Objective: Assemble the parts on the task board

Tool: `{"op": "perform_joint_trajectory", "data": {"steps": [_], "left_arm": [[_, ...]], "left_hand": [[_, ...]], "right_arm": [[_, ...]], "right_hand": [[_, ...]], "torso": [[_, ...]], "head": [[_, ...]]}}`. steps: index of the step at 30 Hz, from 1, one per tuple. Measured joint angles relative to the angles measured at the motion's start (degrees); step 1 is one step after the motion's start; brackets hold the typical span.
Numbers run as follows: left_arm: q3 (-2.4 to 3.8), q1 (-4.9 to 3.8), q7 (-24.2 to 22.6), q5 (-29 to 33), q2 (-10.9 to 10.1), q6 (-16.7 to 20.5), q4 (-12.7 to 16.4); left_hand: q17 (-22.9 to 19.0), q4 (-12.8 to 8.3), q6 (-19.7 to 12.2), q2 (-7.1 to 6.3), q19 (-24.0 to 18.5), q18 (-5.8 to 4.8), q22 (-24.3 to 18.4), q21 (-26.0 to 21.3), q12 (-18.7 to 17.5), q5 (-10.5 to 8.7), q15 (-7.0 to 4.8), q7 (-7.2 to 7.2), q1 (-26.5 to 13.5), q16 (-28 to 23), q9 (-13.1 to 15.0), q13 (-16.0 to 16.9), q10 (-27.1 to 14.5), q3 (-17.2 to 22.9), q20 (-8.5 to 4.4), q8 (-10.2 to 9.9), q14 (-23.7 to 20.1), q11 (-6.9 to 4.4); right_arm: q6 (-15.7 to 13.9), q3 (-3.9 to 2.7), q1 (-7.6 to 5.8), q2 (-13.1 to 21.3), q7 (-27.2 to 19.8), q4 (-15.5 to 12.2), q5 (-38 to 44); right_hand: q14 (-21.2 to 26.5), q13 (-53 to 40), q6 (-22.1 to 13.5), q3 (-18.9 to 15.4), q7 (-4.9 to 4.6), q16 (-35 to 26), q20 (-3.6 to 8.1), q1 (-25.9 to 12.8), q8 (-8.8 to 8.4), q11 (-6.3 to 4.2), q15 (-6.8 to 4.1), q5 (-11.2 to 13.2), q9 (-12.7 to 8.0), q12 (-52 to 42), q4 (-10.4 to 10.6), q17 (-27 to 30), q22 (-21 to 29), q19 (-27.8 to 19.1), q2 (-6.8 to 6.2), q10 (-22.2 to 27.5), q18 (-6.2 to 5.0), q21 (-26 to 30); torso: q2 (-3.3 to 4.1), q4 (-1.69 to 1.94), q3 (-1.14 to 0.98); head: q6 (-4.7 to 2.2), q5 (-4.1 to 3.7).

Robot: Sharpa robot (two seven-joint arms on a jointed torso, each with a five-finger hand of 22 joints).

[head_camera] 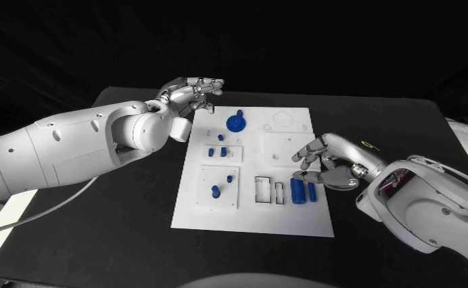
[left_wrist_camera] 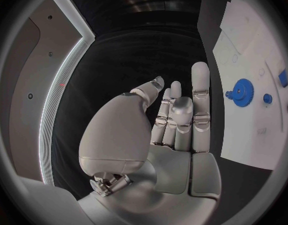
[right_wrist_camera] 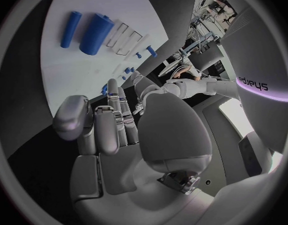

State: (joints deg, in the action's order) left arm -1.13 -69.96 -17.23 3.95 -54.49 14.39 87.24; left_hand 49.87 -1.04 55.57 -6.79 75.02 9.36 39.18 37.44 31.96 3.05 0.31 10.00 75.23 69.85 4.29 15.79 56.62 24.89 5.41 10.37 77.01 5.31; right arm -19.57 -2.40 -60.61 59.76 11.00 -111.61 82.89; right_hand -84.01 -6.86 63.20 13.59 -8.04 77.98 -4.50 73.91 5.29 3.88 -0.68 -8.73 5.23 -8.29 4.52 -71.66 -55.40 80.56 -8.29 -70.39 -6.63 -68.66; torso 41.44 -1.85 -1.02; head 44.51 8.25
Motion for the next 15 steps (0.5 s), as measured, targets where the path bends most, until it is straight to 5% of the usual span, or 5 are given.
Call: {"op": "perform_joint_trajectory", "data": {"steps": [6,11,13,15], "left_arm": [[0.0,0.01,0.0,0.0,0.3,0.0,-0.3],[-0.05,0.03,0.0,0.0,0.5,-0.1,-0.6],[-0.07,0.05,0.0,0.0,0.6,-0.1,-0.6],[-0.09,0.07,0.1,0.0,0.6,-0.1,-0.6]], "left_hand": [[-0.1,0.0,0.0,0.0,0.0,0.0,0.0,0.0,0.0,0.0,0.0,0.0,0.0,0.0,0.0,0.0,0.0,0.0,0.0,0.0,0.0,0.0],[-0.1,0.0,0.0,0.0,0.0,0.0,0.0,0.0,0.0,0.0,0.0,0.0,0.0,0.0,0.0,0.0,0.0,0.0,0.0,0.0,0.0,0.0],[-0.1,0.0,0.0,0.0,0.0,0.0,0.0,0.0,0.0,0.0,0.0,0.0,0.0,0.0,0.0,0.0,0.0,0.0,0.0,0.0,0.0,0.0],[-0.1,0.0,0.0,0.0,0.0,0.0,0.0,0.0,0.0,0.0,0.0,0.0,0.0,0.0,0.0,0.0,0.0,0.0,0.0,0.0,0.0,0.0]], "right_arm": [[2.3,0.08,0.29,1.9,3.3,-0.6,0.0],[3.4,0.27,0.63,2.0,7.9,-0.6,1.3],[3.7,0.4,0.85,1.5,9.6,-0.6,1.9],[3.9,0.52,1.23,0.9,11.5,-0.5,2.5]], "right_hand": [[0.0,-1.8,1.4,-2.1,1.02,1.1,0.6,-1.5,0.29,-1.02,-0.71,-0.7,0.6,-1.9,2.1,-1.5,-2.4,0.6,1.69,-2.2,0.0,-1.8],[0.0,-6.5,3.7,-6.3,2.5,3.3,1.84,-6.9,1.38,-2.55,-2.28,-4.3,2.2,-7.4,7.2,-3.3,-6.3,1.8,0.96,-6.9,0.92,-4.4],[0.1,-19.3,3.3,-8.9,3.06,4.8,2.46,-7.3,1.72,-3.26,-2.93,-5.5,3.5,-19.8,9.2,-3.3,-8.5,2.5,0.85,-9.0,0.93,-6.0],[-0.1,-43.4,1.7,-12.5,3.2,6.4,2.65,-6.0,2.93,-3.4,-3.14,-5.8,5.8,-41.1,11.1,-3.3,-10.2,2.6,1.82,-8.3,1.29,-7.2]], "torso": [[-0.27,-0.78,-0.29],[-0.37,-0.96,-0.37],[-0.37,-0.96,-0.35],[-0.37,-0.96,-0.33]], "head": [[-0.28,-1.6],[-0.67,-2.46],[-0.7,-2.74],[-0.7,-2.99]]}}
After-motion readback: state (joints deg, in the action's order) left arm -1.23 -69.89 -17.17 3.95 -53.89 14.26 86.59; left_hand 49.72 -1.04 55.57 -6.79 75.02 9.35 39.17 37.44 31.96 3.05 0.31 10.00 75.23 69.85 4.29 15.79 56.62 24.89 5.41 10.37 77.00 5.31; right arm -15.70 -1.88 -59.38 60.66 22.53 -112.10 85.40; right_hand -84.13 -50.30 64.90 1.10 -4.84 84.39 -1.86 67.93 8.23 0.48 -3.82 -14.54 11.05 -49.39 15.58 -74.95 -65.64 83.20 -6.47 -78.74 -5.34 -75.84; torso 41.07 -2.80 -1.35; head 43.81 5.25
